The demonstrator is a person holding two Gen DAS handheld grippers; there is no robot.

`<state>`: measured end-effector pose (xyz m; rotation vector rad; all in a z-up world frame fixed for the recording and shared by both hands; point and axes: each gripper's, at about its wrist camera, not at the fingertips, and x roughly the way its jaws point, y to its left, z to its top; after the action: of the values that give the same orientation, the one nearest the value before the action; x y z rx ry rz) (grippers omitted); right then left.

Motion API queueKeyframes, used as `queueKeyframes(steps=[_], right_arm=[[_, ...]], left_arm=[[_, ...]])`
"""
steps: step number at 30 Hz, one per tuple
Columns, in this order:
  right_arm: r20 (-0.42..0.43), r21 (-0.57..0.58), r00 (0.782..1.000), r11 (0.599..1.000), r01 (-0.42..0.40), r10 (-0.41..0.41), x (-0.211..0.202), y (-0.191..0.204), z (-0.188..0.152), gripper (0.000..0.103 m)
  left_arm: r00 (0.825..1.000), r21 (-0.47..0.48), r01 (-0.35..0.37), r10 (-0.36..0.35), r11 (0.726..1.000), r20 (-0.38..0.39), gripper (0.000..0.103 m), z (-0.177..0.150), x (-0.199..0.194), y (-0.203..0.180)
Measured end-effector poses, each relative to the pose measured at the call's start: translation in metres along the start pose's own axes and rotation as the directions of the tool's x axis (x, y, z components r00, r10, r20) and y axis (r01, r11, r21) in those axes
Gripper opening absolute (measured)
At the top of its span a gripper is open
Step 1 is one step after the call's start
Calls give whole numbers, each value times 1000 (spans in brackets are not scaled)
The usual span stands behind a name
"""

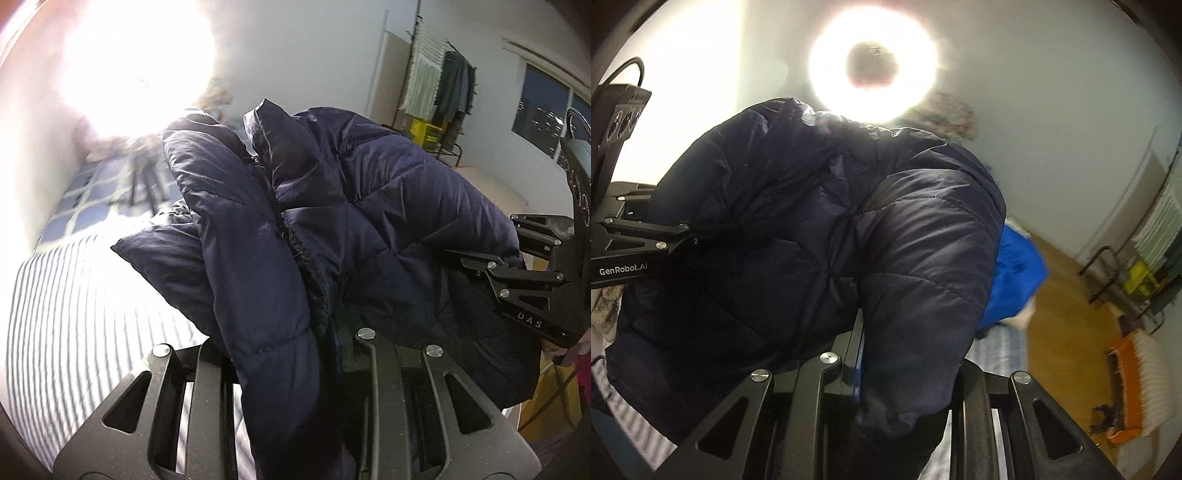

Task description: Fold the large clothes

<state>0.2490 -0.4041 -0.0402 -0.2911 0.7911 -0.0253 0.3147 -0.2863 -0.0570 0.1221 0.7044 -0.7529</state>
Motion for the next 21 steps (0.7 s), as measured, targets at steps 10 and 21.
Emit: queueKeyframes(steps=[10,21], right_arm=[[34,8,983,983,182,-182,52,-109,53,20],[78,-7,961,964,267,-265,152,-181,113,20]], left_arm=[[992,-54,74,-68,996,103,25,94,97,-4],[987,-95,52,-37,994,155,25,161,197,22]])
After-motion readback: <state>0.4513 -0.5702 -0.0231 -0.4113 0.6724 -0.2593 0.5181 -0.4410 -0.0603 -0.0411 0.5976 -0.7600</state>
